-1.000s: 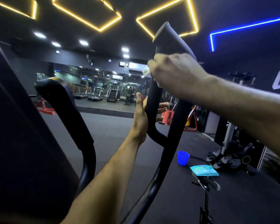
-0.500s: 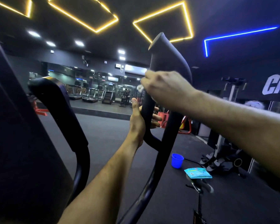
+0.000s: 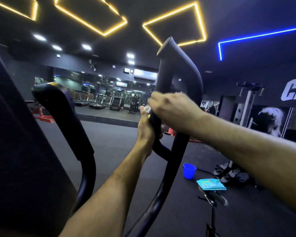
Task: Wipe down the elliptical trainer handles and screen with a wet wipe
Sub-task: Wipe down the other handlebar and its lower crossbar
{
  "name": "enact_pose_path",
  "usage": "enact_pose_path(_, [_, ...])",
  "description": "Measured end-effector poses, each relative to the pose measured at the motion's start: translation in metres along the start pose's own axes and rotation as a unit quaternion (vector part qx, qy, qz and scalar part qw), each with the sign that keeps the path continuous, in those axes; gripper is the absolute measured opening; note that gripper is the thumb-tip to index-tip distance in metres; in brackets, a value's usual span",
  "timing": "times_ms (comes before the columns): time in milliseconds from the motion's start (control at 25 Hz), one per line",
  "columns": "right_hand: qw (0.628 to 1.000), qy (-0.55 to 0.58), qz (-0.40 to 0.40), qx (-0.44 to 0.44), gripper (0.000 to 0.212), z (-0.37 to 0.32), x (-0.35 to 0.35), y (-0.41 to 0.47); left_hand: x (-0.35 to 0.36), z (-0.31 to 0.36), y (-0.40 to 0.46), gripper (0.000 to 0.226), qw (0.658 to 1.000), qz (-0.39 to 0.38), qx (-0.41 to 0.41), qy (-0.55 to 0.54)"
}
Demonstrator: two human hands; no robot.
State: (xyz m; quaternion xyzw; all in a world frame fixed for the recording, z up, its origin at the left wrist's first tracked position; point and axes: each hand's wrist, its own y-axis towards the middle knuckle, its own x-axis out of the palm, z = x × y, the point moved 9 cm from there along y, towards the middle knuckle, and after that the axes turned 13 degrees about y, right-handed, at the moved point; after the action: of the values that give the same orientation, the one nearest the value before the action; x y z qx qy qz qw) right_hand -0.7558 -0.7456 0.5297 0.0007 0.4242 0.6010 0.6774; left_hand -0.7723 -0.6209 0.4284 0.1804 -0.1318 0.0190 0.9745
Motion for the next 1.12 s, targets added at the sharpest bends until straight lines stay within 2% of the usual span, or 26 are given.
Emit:
enact_pose_path(120, [0.998,-0.013,-0.059,-0.015,0.018,-0.006,0.012,-0.002,0.000,-0.001,-0.001,0.075,1.000,0.010,-0.010,-0.004])
enact_pose_path(280, [0.993,-0.089,-0.020,0.079,0.011,0.031,-0.017,0.012,0.001,-0.005,0.005,0.085,1.000,-0.021,-0.006,-0.011])
enact_pose_path(400, [0.992,-0.053,-0.050,0.107,0.014,0.019,-0.006,0.012,0.002,-0.003,0.002,0.075,0.999,-0.025,-0.003,-0.032])
enact_pose_path(480, [0.988,0.014,-0.105,0.113,0.015,0.006,0.017,0.005,-0.002,-0.004,0.001,0.065,1.000,-0.016,-0.003,-0.006])
enact_pose_path(520, [0.986,0.051,-0.108,0.114,0.014,0.005,0.026,-0.001,-0.004,-0.003,0.003,0.065,1.000,-0.021,-0.003,0.013])
enact_pose_path(560, [0.986,0.091,-0.078,0.116,0.014,0.009,0.026,-0.006,-0.004,0.000,0.005,0.070,0.999,-0.039,-0.002,0.026])
enact_pose_path(640, [0.970,0.191,0.051,0.143,0.017,0.030,0.006,-0.017,-0.001,0.007,0.012,0.084,0.994,-0.097,0.000,0.046])
enact_pose_path(720, [0.928,0.253,0.209,0.178,0.018,0.060,-0.020,-0.038,0.007,0.011,0.015,0.091,0.985,-0.149,0.005,0.087])
enact_pose_path(760, [0.910,0.262,0.258,0.192,0.017,0.069,-0.025,-0.048,0.008,0.008,0.016,0.092,0.982,-0.161,0.005,0.097])
enact_pose_path(880, [0.897,0.269,0.286,0.205,0.017,0.075,-0.016,-0.059,0.010,-0.001,0.014,0.088,0.980,-0.178,-0.013,0.089])
enact_pose_path(1000, [0.893,0.292,0.295,0.175,0.019,0.075,-0.002,-0.057,0.008,0.002,0.014,0.093,0.978,-0.177,-0.017,0.107])
enact_pose_path(1120, [0.873,0.289,0.360,0.160,0.014,0.082,0.000,-0.060,0.011,0.004,0.013,0.094,0.974,-0.179,-0.012,0.135])
